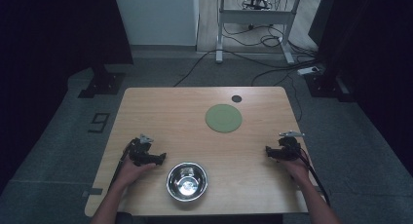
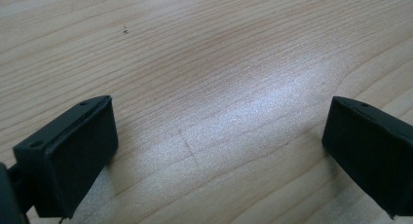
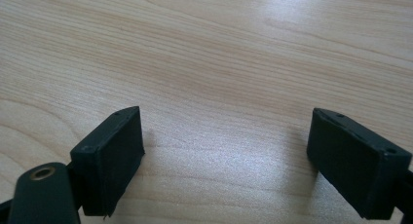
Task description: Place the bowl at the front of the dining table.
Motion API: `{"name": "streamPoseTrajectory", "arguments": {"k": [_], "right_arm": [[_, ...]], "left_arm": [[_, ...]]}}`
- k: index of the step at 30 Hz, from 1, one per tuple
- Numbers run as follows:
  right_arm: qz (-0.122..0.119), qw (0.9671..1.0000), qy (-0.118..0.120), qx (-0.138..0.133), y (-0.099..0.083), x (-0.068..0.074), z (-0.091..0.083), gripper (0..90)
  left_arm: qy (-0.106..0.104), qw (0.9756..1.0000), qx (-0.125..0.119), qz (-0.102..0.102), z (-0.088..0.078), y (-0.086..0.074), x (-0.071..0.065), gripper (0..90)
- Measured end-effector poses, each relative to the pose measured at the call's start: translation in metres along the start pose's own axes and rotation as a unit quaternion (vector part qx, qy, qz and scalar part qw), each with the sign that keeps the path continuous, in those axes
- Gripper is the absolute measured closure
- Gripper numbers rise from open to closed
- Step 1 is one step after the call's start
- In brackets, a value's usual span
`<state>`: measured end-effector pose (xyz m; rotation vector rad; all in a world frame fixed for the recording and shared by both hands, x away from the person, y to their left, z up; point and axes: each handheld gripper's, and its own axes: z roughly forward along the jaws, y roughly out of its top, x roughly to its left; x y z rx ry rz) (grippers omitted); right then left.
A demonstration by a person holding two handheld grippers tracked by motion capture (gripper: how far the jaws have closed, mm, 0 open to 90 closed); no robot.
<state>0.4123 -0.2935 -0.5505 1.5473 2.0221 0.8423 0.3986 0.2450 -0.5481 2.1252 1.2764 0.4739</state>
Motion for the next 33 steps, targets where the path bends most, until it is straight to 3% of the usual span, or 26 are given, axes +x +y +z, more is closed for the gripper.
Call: {"name": "streamPoseTrajectory", "arguments": {"k": [15,21,27,33], "right_arm": [[-0.014,0.9997,-0.019,0.009,0.002,0.002,-0.004,16.0],[0.005,1.0000,0.000,-0.004,0.007,0.003,-0.016,16.6],[-0.004,0.9998,-0.005,-0.018,0.007,0.001,-0.029,16.7],[0.008,0.9995,-0.002,-0.030,0.007,-0.007,-0.039,17.0]], "left_arm": [[0.000,1.0000,-0.001,0.000,0.000,0.000,-0.001,0.0],[-0.002,1.0000,-0.001,0.002,0.000,-0.001,-0.001,0.0],[-0.002,1.0000,0.001,0.004,-0.001,-0.001,-0.001,0.0],[-0.003,1.0000,0.001,0.004,-0.001,-0.001,-0.001,0.0]]}}
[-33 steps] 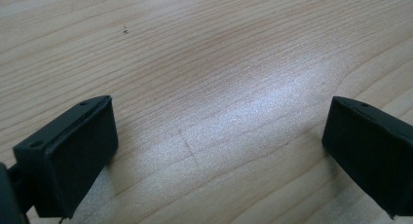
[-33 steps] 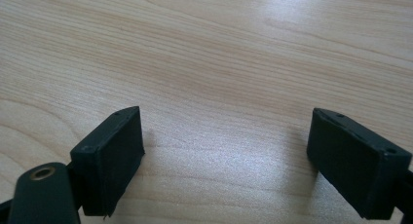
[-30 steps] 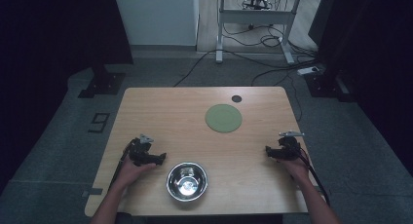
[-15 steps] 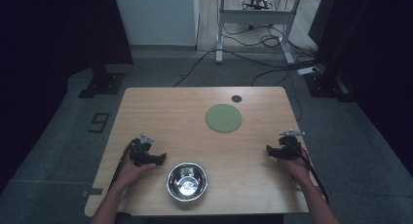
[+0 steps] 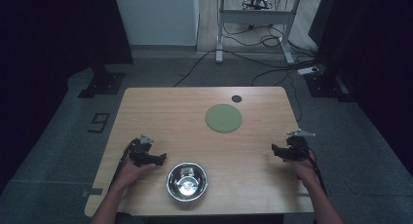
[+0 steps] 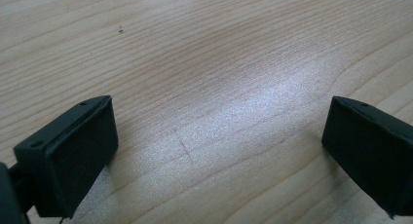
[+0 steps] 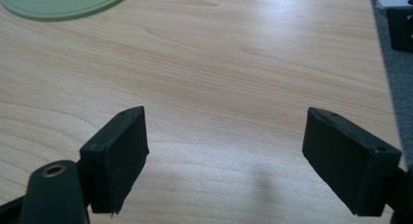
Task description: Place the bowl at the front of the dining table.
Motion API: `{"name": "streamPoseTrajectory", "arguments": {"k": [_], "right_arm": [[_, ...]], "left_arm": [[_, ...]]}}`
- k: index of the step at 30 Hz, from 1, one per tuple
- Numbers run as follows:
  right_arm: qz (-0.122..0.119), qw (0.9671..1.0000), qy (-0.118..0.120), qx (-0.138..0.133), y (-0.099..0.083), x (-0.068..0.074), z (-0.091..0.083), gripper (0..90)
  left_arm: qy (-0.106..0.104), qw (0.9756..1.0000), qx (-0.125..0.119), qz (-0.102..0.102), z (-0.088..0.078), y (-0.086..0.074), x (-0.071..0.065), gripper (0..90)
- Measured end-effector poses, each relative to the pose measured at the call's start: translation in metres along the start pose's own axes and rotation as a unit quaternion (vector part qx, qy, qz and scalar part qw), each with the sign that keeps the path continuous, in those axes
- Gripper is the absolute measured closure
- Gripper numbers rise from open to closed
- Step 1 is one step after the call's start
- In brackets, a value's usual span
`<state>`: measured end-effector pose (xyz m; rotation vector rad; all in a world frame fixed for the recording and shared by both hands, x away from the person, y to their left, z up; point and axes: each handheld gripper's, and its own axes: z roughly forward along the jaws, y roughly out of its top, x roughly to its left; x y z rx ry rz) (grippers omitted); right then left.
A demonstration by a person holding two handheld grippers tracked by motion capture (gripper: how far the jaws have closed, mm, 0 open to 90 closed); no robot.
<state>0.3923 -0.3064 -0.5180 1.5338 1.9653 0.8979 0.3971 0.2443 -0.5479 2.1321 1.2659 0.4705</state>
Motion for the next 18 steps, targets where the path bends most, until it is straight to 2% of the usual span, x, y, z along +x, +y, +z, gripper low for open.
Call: {"name": "streamPoseTrajectory", "arguments": {"k": [2,4,14,15,18], "right_arm": [[0.004,1.0000,0.002,-0.002,0.001,-0.001,-0.003,16.9],[0.005,0.9998,0.015,-0.010,0.002,0.001,-0.009,16.9],[-0.010,0.9978,0.057,-0.031,0.008,0.026,-0.029,16.8],[-0.007,0.9971,0.067,-0.035,0.009,0.031,-0.031,16.7],[-0.014,0.9969,0.067,-0.040,0.011,0.037,-0.036,16.0]], "left_arm": [[0.000,1.0000,0.000,0.000,0.000,0.000,0.000,0.0],[0.000,1.0000,0.000,0.000,0.000,0.000,0.000,0.0],[-0.002,1.0000,0.000,0.000,0.000,0.000,0.000,0.0],[-0.002,1.0000,0.000,0.001,0.000,0.000,0.000,0.0],[-0.001,1.0000,0.000,0.000,0.000,0.000,-0.001,0.0]]}}
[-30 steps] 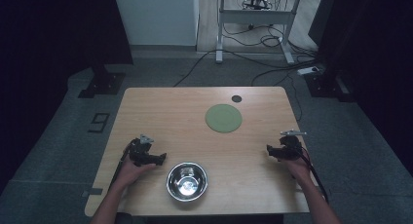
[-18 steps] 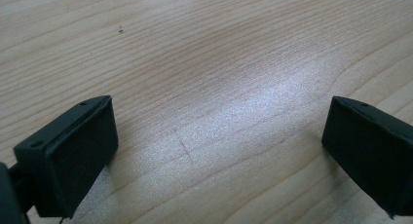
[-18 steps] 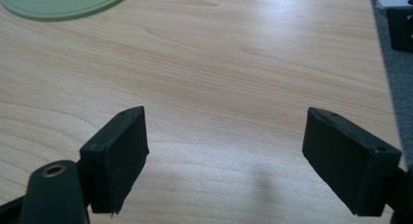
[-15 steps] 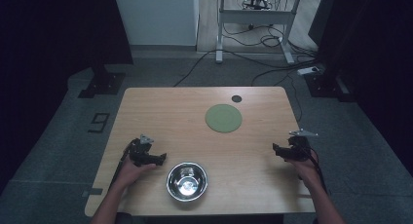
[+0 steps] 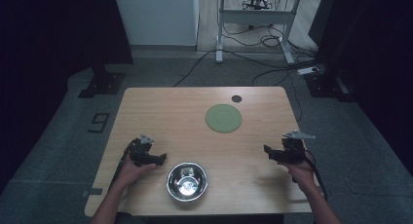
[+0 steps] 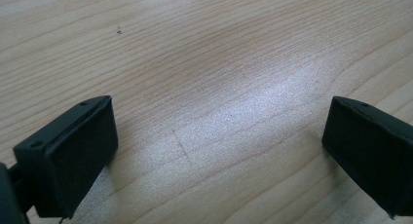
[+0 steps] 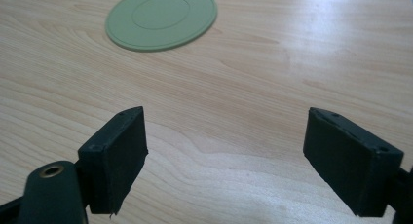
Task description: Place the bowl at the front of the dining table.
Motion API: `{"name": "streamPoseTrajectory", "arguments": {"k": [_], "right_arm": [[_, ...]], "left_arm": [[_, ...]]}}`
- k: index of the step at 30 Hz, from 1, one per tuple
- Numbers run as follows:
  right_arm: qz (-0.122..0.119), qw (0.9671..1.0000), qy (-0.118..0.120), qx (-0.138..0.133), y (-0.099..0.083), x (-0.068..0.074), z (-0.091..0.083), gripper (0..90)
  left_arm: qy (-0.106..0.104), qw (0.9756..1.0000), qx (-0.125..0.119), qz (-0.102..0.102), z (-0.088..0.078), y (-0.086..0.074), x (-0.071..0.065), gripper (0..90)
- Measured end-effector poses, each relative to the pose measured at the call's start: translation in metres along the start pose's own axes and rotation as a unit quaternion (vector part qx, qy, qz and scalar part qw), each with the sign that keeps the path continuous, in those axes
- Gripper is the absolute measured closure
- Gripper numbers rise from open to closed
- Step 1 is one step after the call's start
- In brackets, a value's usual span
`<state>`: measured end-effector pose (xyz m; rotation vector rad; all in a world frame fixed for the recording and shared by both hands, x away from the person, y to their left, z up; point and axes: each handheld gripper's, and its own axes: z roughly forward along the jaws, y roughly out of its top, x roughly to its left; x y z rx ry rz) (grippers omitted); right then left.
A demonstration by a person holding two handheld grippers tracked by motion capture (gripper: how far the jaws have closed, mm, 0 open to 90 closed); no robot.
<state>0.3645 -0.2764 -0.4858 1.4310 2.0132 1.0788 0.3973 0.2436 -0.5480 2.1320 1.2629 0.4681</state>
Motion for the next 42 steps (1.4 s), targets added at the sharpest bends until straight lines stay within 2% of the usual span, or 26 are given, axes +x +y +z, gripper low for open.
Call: {"name": "streamPoseTrajectory", "arguments": {"k": [6,7,8,11,12,15,17,20,30,37,42], "right_arm": [[-0.013,0.9999,-0.001,-0.011,0.004,0.016,-0.002,15.7],[-0.019,0.9997,0.003,-0.015,0.006,0.026,-0.001,15.7],[-0.019,0.9997,0.003,-0.015,0.006,0.026,-0.001,15.7],[-0.037,0.9991,0.012,-0.016,0.006,0.045,0.001,15.6],[-0.037,0.9991,0.012,-0.016,0.006,0.045,0.001,15.6],[-0.050,0.9984,0.021,-0.016,0.007,0.060,0.005,15.8],[-0.051,0.9983,0.024,-0.016,0.009,0.065,0.007,15.9],[-0.044,0.9985,0.028,-0.020,0.010,0.067,0.009,16.0],[-0.043,0.9982,0.039,-0.016,0.012,0.075,0.014,17.9],[-0.036,0.9975,0.061,-0.002,0.011,0.083,0.021,18.5],[-0.038,0.9975,0.060,0.003,0.010,0.084,0.026,19.2]], "left_arm": [[-0.001,1.0000,0.000,0.000,0.000,0.000,0.000,0.0],[-0.001,1.0000,0.000,0.000,0.000,0.000,0.000,0.0],[-0.001,1.0000,0.000,0.000,0.000,0.000,0.000,0.0],[0.000,1.0000,0.000,0.000,0.000,0.000,0.000,0.0],[0.000,1.0000,0.001,0.000,0.000,0.000,0.000,0.0],[0.001,1.0000,0.000,-0.001,0.000,0.000,-0.001,0.0],[0.001,1.0000,0.000,-0.001,0.000,0.000,-0.001,0.0],[0.001,1.0000,0.000,-0.001,0.000,0.000,-0.001,0.0],[0.001,1.0000,0.000,-0.001,0.000,0.000,-0.001,0.0],[0.001,1.0000,0.000,-0.001,0.000,0.000,-0.001,0.0],[0.001,1.0000,0.000,-0.001,0.000,0.000,-0.001,0.0]]}}
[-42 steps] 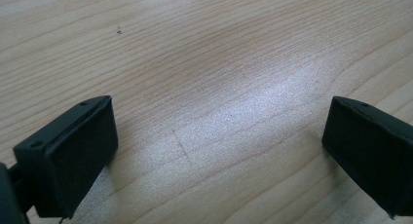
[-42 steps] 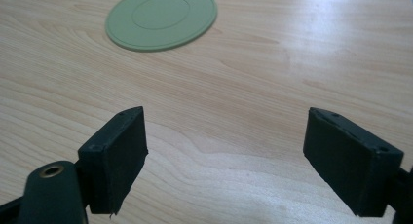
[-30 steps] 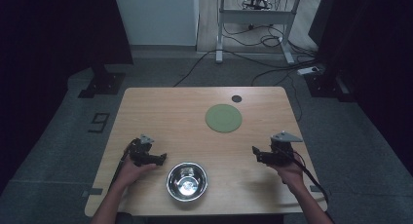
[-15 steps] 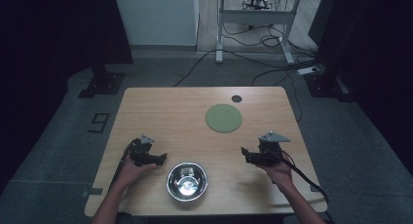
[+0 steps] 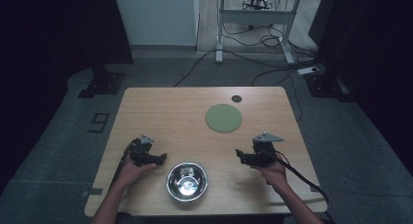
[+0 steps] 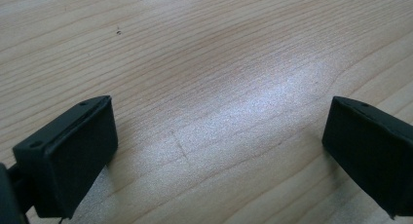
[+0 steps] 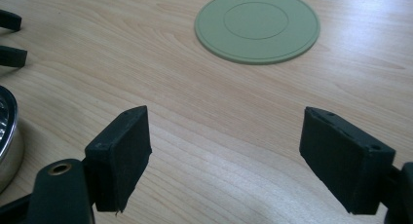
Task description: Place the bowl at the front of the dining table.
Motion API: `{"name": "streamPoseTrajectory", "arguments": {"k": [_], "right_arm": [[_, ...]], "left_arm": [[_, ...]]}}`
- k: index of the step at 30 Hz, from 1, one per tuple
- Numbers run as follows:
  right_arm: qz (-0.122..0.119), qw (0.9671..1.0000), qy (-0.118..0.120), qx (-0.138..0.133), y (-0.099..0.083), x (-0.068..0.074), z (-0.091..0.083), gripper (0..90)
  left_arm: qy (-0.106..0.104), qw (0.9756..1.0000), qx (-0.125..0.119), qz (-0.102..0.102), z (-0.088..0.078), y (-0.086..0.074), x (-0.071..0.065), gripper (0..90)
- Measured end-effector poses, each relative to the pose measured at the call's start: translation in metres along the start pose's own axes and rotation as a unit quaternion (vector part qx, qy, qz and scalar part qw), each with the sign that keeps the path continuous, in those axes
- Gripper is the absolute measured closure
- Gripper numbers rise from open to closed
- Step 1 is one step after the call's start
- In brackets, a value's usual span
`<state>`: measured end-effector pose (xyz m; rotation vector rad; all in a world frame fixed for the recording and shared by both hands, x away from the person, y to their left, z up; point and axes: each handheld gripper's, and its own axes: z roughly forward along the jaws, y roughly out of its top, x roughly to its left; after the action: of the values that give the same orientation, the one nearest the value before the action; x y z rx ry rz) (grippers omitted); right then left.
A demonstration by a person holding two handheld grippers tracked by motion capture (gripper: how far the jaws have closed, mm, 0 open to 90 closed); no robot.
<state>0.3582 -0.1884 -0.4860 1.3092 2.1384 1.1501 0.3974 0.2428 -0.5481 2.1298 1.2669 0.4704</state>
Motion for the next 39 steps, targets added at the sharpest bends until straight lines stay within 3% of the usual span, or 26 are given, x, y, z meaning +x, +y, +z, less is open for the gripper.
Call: {"name": "streamPoseTrajectory", "arguments": {"k": [15,16,22,33,39], "right_arm": [[-0.032,0.9989,0.029,0.019,0.009,0.026,0.015,20.2],[-0.023,0.9987,0.040,0.021,0.010,0.027,0.018,20.7],[-0.030,0.9984,0.038,0.028,0.010,0.030,0.021,20.8],[-0.052,0.9966,0.054,0.034,0.017,0.049,0.030,21.7],[-0.044,0.9963,0.063,0.036,0.018,0.051,0.035,22.5]], "left_arm": [[0.000,1.0000,0.000,-0.001,0.000,0.000,0.000,0.0],[0.000,1.0000,0.000,-0.001,0.000,0.000,0.000,0.0],[0.000,1.0000,0.000,-0.001,0.000,0.000,0.000,0.0],[0.001,1.0000,0.000,-0.001,0.000,0.000,0.000,0.0],[0.000,1.0000,0.000,-0.001,0.000,0.000,0.000,0.0]]}}
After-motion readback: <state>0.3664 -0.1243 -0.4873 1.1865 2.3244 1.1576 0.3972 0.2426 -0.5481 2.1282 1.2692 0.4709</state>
